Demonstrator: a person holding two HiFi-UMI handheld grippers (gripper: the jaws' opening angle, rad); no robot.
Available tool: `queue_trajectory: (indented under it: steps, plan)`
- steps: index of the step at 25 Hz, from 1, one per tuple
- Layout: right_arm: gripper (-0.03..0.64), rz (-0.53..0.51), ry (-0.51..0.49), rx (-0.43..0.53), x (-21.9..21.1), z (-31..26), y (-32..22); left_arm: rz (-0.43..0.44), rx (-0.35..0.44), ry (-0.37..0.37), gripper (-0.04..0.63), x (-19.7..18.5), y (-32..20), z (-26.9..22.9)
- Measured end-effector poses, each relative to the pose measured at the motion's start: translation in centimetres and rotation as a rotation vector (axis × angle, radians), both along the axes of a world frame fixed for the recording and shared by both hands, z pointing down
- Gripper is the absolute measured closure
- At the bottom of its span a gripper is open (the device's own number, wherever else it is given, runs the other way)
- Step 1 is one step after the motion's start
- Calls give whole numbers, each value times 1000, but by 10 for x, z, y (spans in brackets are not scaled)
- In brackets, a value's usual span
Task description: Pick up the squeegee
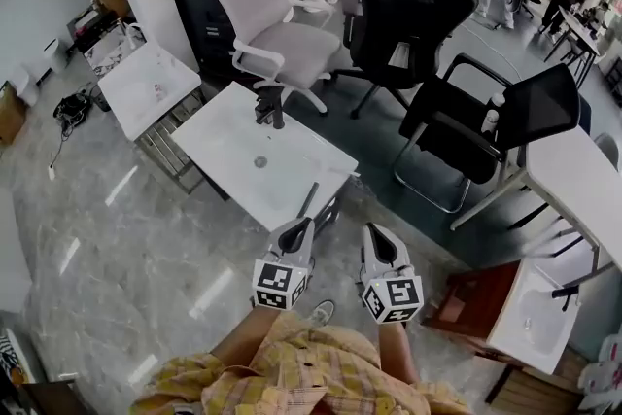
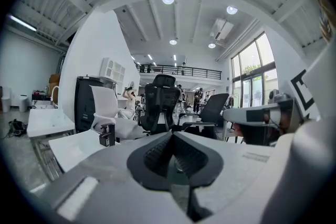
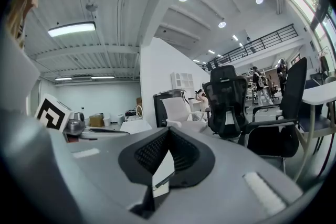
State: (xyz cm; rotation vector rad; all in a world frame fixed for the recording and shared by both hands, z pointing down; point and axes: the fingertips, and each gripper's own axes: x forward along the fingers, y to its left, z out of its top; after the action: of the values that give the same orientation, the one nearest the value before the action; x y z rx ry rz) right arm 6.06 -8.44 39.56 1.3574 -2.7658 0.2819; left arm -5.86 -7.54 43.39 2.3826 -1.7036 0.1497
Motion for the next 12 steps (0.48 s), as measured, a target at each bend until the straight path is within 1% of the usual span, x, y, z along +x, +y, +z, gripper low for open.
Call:
queue_trajectory:
  steps: [4, 12]
  plan:
    - [620, 3, 1, -1, -6, 1, -19, -21, -12, 6, 595, -12, -14, 0]
    - [620, 25, 1, -71, -18, 32, -44, -12, -89, 11, 595, -20, -42, 28]
